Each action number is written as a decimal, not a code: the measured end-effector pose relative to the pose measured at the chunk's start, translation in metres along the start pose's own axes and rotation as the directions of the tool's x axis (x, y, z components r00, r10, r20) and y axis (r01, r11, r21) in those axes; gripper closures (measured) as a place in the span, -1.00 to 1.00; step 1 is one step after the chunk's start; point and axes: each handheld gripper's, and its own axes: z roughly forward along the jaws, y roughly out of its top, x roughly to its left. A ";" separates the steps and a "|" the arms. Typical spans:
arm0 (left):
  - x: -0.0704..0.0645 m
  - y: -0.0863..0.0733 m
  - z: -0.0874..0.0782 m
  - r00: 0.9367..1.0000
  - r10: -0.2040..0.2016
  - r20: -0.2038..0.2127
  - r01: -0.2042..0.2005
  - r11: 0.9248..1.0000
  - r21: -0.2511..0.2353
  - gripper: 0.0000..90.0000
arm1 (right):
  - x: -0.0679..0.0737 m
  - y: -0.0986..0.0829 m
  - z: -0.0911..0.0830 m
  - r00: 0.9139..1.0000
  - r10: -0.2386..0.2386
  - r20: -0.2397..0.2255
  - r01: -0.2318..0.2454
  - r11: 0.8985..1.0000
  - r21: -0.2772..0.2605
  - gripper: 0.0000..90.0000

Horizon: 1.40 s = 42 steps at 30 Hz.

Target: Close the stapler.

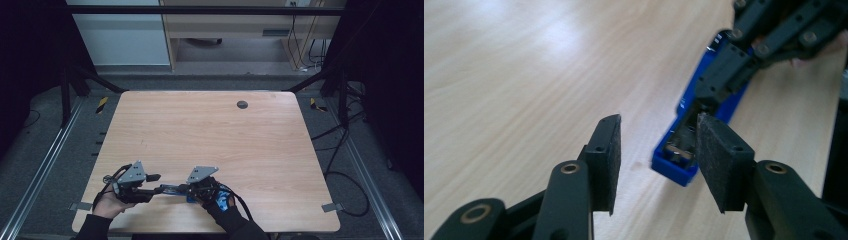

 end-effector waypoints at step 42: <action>0.020 -0.033 0.000 0.908 -0.247 -0.337 0.227 0.969 -0.099 0.65 | -0.004 0.001 -0.011 1.000 0.008 -0.008 -0.008 1.000 -0.023 1.00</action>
